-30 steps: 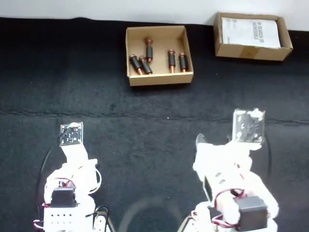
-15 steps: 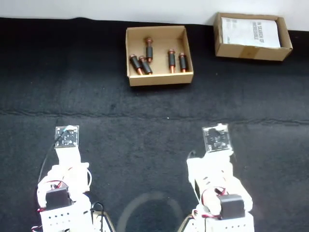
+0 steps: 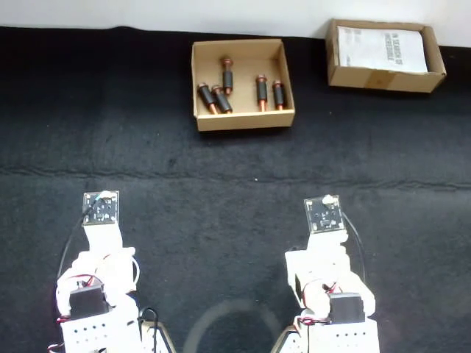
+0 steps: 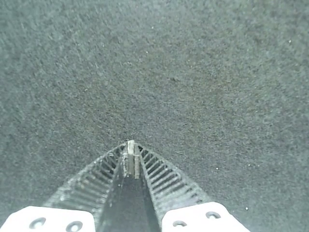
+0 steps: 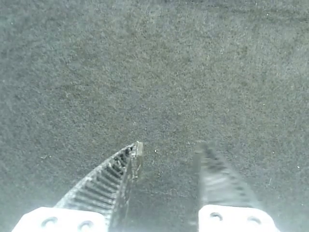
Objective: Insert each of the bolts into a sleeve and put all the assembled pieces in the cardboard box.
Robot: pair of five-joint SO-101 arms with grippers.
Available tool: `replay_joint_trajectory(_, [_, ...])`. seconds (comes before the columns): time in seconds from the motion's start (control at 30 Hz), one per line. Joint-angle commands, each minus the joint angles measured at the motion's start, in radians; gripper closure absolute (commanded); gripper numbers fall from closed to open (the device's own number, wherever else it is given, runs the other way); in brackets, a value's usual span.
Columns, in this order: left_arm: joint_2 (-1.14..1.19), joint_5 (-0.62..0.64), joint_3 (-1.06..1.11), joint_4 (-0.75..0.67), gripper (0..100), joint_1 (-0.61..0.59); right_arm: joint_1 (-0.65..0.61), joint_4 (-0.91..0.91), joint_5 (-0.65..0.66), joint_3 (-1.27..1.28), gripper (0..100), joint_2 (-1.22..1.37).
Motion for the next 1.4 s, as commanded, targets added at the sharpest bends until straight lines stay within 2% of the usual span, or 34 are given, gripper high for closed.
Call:
replay_joint_trajectory(0.0, [-0.01, -0.006, 0.016, 0.006, 98, -0.012, 0.01, -0.012, 0.006, 0.028, 98.7, -0.013])
replay_joint_trajectory(0.13, [-0.01, -0.006, 0.016, 0.006, 98, 0.004, 0.01, -0.008, 0.006, 0.036, 97.7, -0.013])
replay_joint_trajectory(0.37, [-0.01, -0.005, 0.016, 0.006, 98, 0.177, 0.007, 0.022, -0.003, 0.148, 97.7, -0.013])
replay_joint_trajectory(0.47, [-0.01, -0.005, 0.016, 0.006, 98, 0.203, 0.01, 0.024, -0.115, 0.142, 97.7, -0.013])
replay_joint_trajectory(0.6, [-0.01, -0.005, 0.016, 0.006, 98, 0.205, 0.007, 0.022, -0.209, 0.142, 97.7, -0.012])
replay_joint_trajectory(1.37, [-0.01, -0.006, 0.016, 0.009, 98, 0.2, 0.007, 0.024, -0.212, 0.142, 97.7, -0.013])
